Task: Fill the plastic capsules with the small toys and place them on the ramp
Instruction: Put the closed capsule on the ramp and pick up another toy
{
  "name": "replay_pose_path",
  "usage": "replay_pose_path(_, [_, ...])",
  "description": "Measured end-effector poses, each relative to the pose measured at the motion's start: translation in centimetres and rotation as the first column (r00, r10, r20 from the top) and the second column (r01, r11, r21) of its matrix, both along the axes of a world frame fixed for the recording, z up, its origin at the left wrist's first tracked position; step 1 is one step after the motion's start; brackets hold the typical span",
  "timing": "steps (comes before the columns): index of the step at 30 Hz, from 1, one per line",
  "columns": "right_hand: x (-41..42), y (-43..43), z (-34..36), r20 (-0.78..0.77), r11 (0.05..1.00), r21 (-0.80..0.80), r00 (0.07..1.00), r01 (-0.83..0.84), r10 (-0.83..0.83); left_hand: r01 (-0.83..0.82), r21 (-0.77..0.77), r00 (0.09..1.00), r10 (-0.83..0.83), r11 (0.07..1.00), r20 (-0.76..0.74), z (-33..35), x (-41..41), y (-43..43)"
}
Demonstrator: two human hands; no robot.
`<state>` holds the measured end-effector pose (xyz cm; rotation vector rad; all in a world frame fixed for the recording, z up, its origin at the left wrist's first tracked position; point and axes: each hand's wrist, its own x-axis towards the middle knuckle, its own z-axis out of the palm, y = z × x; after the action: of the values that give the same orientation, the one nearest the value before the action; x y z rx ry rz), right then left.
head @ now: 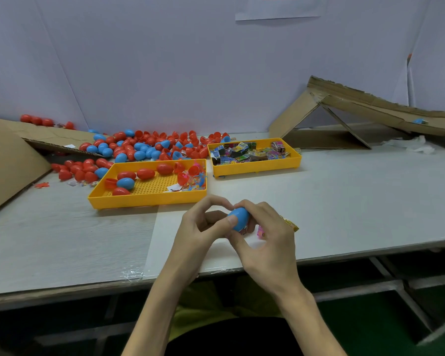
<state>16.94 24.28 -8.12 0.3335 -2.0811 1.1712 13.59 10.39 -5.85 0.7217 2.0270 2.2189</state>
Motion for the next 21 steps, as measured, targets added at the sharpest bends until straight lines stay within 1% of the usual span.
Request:
replay_pose_path(4, [0.26, -0.26, 0.20, 0.014, 0.996, -0.077, 0.999, -0.046, 0.047, 0.067, 0.022, 0.998, -0.067, 0.998, 0.016, 0.14, 0.10, -0.07])
replay_pose_path(7, [0.35, -0.58, 0.21, 0.056, 0.996, -0.049, 0.996, -0.070, 0.072, 0.071, 0.005, 0.997, -0.071, 0.997, 0.009, 0.08, 0.11, -0.07])
replay_pose_path(11, [0.32, -0.69, -0.02, 0.097, 0.996, -0.001, 0.991, -0.094, 0.094, 0.042, -0.063, 0.999, -0.043, 0.997, -0.010, -0.10, 0.01, 0.05])
replay_pose_path(16, [0.08, -0.57, -0.16, 0.141, 0.994, 0.054, 0.986, -0.100, 0.091, 0.027, -0.083, 0.999, -0.031, 0.996, -0.043, -0.33, -0.10, 0.17])
replay_pose_path(19, [-0.11, -0.36, -0.08, 0.157, 0.992, 0.065, 0.983, -0.104, 0.092, 0.023, -0.130, 0.996, -0.034, 0.991, -0.085, -0.40, -0.03, 0.20])
replay_pose_path(21, [-0.15, -0.30, 0.03, 0.157, 0.994, 0.039, 0.983, -0.105, 0.098, 0.042, -0.138, 0.997, -0.051, 0.989, -0.060, -0.34, -0.11, 0.16])
